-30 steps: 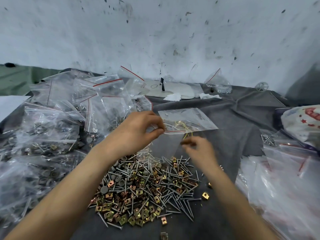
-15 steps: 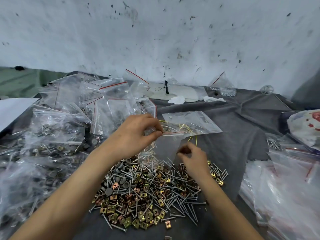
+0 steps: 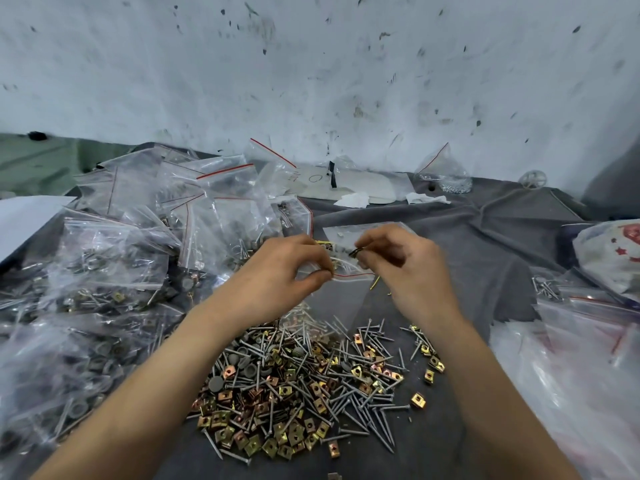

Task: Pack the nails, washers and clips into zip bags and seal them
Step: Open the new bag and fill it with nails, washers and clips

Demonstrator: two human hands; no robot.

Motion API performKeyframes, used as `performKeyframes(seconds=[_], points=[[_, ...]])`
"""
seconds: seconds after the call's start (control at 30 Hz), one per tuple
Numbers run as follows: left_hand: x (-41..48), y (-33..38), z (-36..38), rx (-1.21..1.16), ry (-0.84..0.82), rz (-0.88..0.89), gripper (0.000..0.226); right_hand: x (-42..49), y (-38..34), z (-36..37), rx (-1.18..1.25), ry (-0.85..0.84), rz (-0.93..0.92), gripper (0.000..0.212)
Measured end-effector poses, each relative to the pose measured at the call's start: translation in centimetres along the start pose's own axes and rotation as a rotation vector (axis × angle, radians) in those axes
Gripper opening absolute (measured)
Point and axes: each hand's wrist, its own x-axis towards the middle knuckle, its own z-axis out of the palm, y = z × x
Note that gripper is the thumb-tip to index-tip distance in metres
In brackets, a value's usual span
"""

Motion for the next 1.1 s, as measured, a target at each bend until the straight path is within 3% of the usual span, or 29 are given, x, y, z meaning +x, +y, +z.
performKeyframes(seconds=[0.13, 0.3, 0.43, 0.53, 0.6, 0.67, 0.77, 0.87, 0.93, 1.0, 1.1], points=[[0.0, 0.2, 0.1, 0.001, 0.004, 0.023, 0.008, 0.5, -0.8, -0.2, -0.357, -0.15, -0.138, 0.018], [-0.1, 0.0, -0.1, -0.015, 0.009, 0.017, 0.008, 0.3, 0.0, -0.8, -0.151, 0.087, -0.04, 0.021], [-0.1, -0.1, -0.3, -0.006, 0.004, 0.031, 0.008, 0.0, 1.4, -1.2, -0.269, 0.101, 0.072, 0.01], [0.0, 0.2, -0.2, -0.016, -0.016, 0.039, 0.006, -0.6, 1.1, -1.0, -0.107, -0.027, 0.08, 0.01], [0.0, 0.4, 0.0, -0.039, -0.042, 0.051, 0.008, -0.9, 0.5, -1.1, 0.017, -0.184, 0.079, 0.021], [-0.1, 0.6, 0.1, -0.075, -0.078, 0.081, 0.009, -1.1, 0.4, -1.2, -0.019, -0.273, 0.082, 0.031], [-0.3, 0.6, 0.2, -0.149, -0.114, 0.125, 0.007, -1.4, 0.8, -1.5, -0.066, -0.28, 0.102, 0.032], [-0.3, 0.4, 0.6, -0.168, -0.098, 0.156, 0.033, -1.6, 1.4, -1.7, -0.003, -0.279, 0.12, 0.027], [-0.2, 0.6, 0.8, -0.21, -0.08, 0.141, 0.047, -1.8, 2.0, -1.7, 0.132, -0.278, 0.138, 0.041], [0.0, 0.5, 1.1, -0.291, -0.043, 0.134, 0.044, -2.4, 3.0, -1.2, 0.306, -0.252, 0.193, 0.047], [0.1, 0.3, 1.8, -0.378, 0.011, 0.149, 0.048, -3.7, 4.4, 0.7, 0.391, -0.266, 0.302, 0.042]])
